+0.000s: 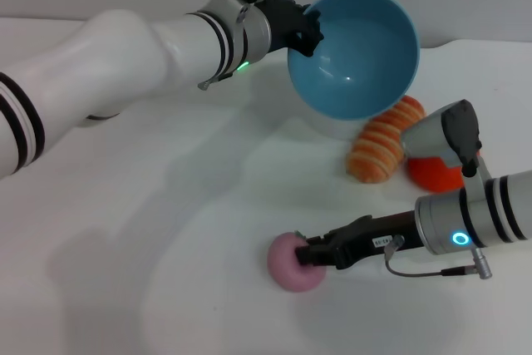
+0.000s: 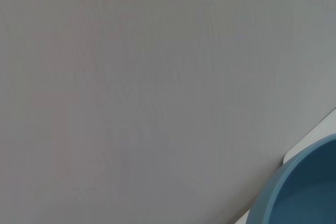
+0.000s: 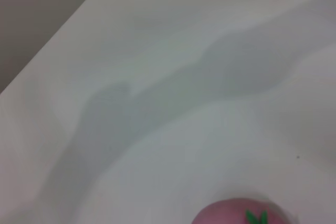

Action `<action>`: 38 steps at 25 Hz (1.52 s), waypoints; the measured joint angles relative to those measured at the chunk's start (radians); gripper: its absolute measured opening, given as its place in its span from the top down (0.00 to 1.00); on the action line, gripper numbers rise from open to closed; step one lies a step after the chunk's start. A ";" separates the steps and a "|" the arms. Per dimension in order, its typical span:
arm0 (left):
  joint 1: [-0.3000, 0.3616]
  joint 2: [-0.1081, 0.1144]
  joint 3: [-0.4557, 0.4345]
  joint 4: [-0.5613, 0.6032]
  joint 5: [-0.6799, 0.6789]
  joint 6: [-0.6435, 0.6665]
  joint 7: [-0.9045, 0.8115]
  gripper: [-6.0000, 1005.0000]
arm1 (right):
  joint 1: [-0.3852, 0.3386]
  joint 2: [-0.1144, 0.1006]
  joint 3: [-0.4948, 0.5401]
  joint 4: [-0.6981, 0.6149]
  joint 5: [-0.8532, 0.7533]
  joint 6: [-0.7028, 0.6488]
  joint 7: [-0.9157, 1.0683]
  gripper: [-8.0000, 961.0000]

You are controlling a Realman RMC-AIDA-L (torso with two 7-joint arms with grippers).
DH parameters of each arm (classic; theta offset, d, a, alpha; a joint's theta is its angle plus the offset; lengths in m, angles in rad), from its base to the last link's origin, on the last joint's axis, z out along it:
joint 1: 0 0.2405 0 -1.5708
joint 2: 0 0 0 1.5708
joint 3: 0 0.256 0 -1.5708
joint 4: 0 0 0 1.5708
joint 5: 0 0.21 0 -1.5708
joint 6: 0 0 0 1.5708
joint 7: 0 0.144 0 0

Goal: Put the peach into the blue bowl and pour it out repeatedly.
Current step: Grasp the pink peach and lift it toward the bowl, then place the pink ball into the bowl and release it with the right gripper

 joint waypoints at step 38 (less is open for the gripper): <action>-0.127 0.005 -0.147 0.197 0.810 0.826 -0.737 0.99 | -0.398 -0.018 0.014 -0.970 0.093 -0.423 0.096 0.95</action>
